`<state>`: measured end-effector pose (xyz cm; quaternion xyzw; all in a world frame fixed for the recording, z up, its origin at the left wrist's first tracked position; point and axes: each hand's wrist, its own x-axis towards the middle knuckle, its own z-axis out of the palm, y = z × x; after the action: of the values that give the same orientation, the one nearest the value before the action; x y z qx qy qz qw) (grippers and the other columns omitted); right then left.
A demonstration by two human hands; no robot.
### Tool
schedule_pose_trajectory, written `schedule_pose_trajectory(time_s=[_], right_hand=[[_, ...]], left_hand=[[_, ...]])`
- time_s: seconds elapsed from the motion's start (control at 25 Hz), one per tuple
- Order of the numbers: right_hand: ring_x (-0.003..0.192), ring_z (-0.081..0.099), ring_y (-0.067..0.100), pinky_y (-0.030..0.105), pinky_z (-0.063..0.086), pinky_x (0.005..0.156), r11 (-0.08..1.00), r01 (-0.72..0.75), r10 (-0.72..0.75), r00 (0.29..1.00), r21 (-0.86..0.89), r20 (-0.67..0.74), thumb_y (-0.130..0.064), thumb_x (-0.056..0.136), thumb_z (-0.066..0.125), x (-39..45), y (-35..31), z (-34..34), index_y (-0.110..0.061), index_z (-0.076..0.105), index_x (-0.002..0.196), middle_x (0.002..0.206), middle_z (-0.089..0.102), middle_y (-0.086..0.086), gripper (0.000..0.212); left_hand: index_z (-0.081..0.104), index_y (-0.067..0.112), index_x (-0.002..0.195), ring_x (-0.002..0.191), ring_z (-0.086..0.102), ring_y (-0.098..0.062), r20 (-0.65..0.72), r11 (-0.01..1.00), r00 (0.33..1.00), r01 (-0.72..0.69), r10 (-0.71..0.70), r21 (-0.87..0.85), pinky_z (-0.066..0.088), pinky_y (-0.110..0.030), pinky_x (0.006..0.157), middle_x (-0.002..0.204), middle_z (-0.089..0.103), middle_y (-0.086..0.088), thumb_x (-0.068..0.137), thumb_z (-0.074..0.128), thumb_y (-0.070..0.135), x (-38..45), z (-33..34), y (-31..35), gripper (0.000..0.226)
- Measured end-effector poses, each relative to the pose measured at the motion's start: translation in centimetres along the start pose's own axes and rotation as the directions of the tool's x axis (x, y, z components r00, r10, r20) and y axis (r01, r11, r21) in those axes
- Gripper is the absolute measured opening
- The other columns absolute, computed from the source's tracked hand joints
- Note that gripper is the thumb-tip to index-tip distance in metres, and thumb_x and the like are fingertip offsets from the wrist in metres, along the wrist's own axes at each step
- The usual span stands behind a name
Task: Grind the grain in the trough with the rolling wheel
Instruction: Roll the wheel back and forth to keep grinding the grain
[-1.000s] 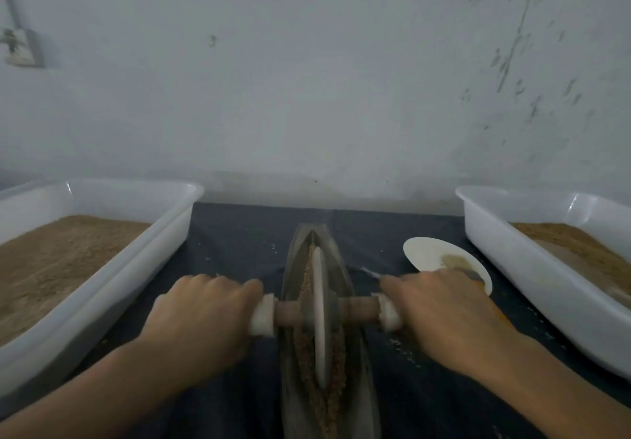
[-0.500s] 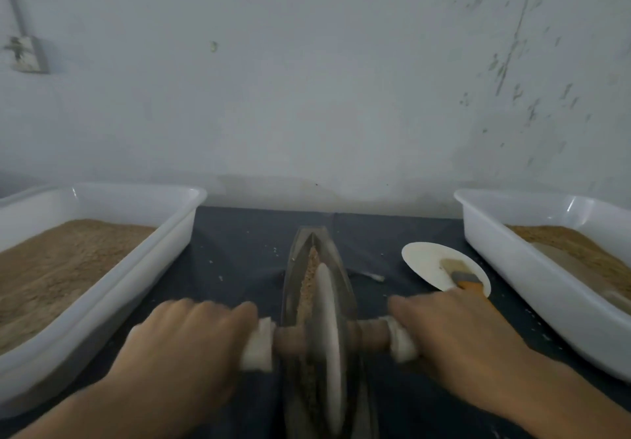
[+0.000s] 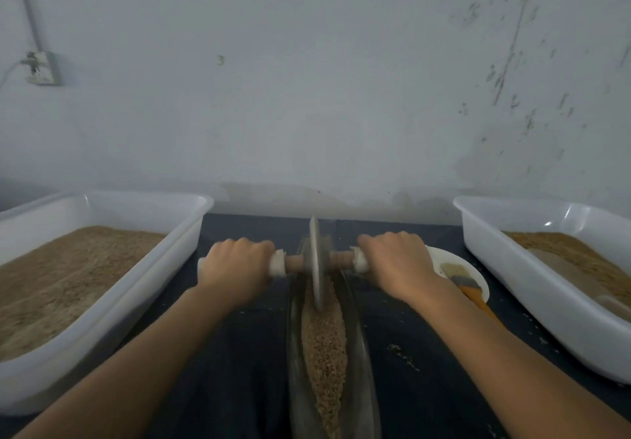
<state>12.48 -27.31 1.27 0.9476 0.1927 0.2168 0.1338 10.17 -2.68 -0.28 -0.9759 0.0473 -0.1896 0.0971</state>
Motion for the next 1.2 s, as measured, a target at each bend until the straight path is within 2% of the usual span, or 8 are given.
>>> schedule_pose_trajectory(time_s=[0.12, 0.24, 0.4, 0.68, 0.84, 1.0, 1.12, 1.2], right_hand=[[0.075, 0.061, 0.023, 0.035, 0.042, 0.059, 0.991, 0.111, -0.113, 0.993, 0.081, 0.016, -0.029, 0.079, 0.066, -5.3, -0.4, -1.2, -0.026, 0.046, 0.091, 0.085, 0.064, -0.002, 0.024], [0.052, 0.055, 0.011, 0.028, 0.037, 0.041, 0.974, 0.166, -0.166, 0.986, 0.156, -0.012, -0.038, 0.051, 0.08, -10.9, -0.6, -3.4, -0.035, 0.037, 0.075, 0.062, 0.054, -0.009, 0.049], [0.077, 0.058, 0.016, 0.034, 0.041, 0.063, 0.984, 0.045, -0.087, 0.967, 0.175, 0.24, -0.041, 0.075, 0.065, -9.5, -0.3, -2.4, -0.039, 0.028, 0.083, 0.081, 0.056, -0.009, 0.037], [0.087, 0.061, 0.031, 0.033, 0.032, 0.062, 0.998, -0.039, 0.036, 0.998, 0.047, 0.059, -0.032, 0.084, 0.062, 0.6, -0.2, 0.4, -0.023, 0.051, 0.1, 0.098, 0.066, 0.004, 0.022], [0.08, 0.061, 0.024, 0.037, 0.047, 0.067, 0.986, 0.104, -0.114, 0.991, 0.128, 0.072, -0.032, 0.081, 0.065, -6.0, -0.4, -1.0, -0.025, 0.046, 0.098, 0.092, 0.064, 0.0, 0.026], [0.047, 0.053, 0.012, 0.033, 0.046, 0.04, 0.95, 0.277, -0.264, 0.959, 0.143, -0.098, -0.029, 0.042, 0.084, -11.6, -0.1, -3.3, -0.029, 0.047, 0.076, 0.06, 0.056, -0.005, 0.05], [0.068, 0.058, 0.01, 0.032, 0.047, 0.06, 0.975, 0.173, -0.187, 0.978, 0.14, 0.088, -0.038, 0.071, 0.071, -9.8, 0.0, -2.4, -0.039, 0.034, 0.082, 0.077, 0.06, -0.008, 0.039], [0.074, 0.058, 0.012, 0.032, 0.045, 0.065, 0.99, 0.067, -0.075, 0.995, 0.125, 0.066, -0.043, 0.081, 0.062, -6.3, 0.0, -0.6, -0.037, 0.032, 0.083, 0.082, 0.06, -0.009, 0.03]], left_hand=[[0.035, 0.038, 0.077, 0.059, 0.046, -0.002, 0.048, 0.995, 0.997, -0.049, 0.054, -0.083, 0.028, -0.022, 0.053, 0.066, 0.047, 0.015, 0.083, 0.056, 0.047, -5.3, -0.5, -0.1, 0.024], [0.023, 0.042, 0.075, 0.05, 0.043, 0.0, -0.045, 0.989, 0.988, -0.146, 0.145, -0.023, 0.022, -0.022, 0.048, 0.055, 0.035, 0.016, 0.066, 0.062, 0.058, -10.8, -2.1, -0.4, 0.043], [0.023, 0.042, 0.076, 0.046, 0.043, -0.001, -0.051, 0.985, 0.984, -0.169, 0.171, 0.032, 0.014, -0.023, 0.046, 0.054, 0.029, 0.017, 0.062, 0.063, 0.054, -10.2, -2.8, -0.2, 0.044], [0.042, 0.029, 0.089, 0.082, 0.062, -0.022, -0.067, 0.998, 0.998, 0.012, -0.008, 0.062, 0.035, -0.031, 0.062, 0.09, 0.063, 0.005, 0.087, 0.051, 0.042, 0.4, -0.6, 0.6, 0.016], [0.03, 0.039, 0.08, 0.056, 0.042, -0.001, -0.059, 0.993, 0.993, -0.108, 0.106, -0.036, 0.025, -0.02, 0.053, 0.067, 0.046, 0.016, 0.08, 0.063, 0.047, -5.7, -0.6, -0.2, 0.034], [0.016, 0.041, 0.075, 0.036, 0.027, -0.005, -0.177, 0.96, 0.949, -0.274, 0.261, -0.055, 0.01, -0.015, 0.043, 0.052, 0.017, 0.016, 0.041, 0.079, 0.052, -12.1, -2.7, -1.2, 0.072], [0.017, 0.042, 0.076, 0.042, 0.022, -0.002, -0.038, 0.976, 0.975, -0.219, 0.22, 0.014, 0.011, -0.018, 0.045, 0.054, 0.022, 0.017, 0.056, 0.073, 0.055, -10.9, -3.3, -0.6, 0.06], [0.026, 0.04, 0.079, 0.053, 0.035, -0.002, -0.016, 0.994, 0.995, -0.099, 0.099, 0.042, 0.023, -0.025, 0.051, 0.063, 0.039, 0.015, 0.076, 0.066, 0.049, -7.6, -2.1, 0.2, 0.041]])
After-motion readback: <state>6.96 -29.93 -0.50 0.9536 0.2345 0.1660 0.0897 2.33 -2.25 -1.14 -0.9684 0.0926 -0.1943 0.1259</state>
